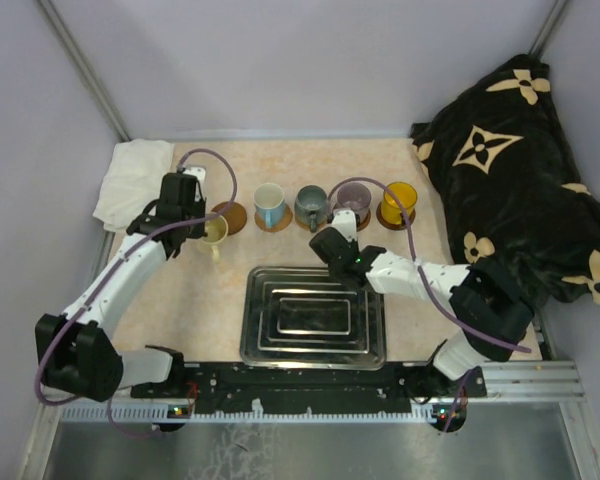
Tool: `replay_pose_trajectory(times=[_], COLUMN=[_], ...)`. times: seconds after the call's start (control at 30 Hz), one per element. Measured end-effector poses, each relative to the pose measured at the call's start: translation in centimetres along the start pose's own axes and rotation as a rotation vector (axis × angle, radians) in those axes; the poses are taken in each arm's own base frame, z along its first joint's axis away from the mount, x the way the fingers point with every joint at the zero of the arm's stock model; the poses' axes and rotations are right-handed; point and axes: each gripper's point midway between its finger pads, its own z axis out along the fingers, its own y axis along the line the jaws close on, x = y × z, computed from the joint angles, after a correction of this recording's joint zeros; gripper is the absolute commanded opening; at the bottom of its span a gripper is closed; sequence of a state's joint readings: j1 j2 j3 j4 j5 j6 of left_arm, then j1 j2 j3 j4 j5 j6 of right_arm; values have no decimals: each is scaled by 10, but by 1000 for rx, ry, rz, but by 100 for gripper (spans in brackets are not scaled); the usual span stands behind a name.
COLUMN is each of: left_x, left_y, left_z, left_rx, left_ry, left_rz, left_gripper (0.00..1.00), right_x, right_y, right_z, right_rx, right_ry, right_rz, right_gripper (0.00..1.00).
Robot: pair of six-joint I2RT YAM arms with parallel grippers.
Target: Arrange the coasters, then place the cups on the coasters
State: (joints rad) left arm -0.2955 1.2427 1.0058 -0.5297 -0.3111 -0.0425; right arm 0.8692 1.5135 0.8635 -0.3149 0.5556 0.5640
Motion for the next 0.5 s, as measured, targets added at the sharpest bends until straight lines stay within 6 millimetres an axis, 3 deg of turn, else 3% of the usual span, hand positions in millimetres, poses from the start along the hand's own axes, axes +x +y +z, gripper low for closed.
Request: replay_pose_trajectory(times=[0.23, 0.37, 0.5], left_x=[-45, -72, -80], left_y=[15, 19, 19], left_z=[24, 29, 38], left_rx=[49, 74, 95], left_ry=[-69, -130, -149], left_rz=[-30, -52, -67], left_gripper=[20, 21, 22], right_x=[-27, -31, -29], right_y=[23, 32, 42], right_z=[7, 16, 28], right_rx=[-41, -45, -46], right_ry=[-45, -39, -19], right_rz=[-15, -33, -50], right_gripper=[17, 17, 17])
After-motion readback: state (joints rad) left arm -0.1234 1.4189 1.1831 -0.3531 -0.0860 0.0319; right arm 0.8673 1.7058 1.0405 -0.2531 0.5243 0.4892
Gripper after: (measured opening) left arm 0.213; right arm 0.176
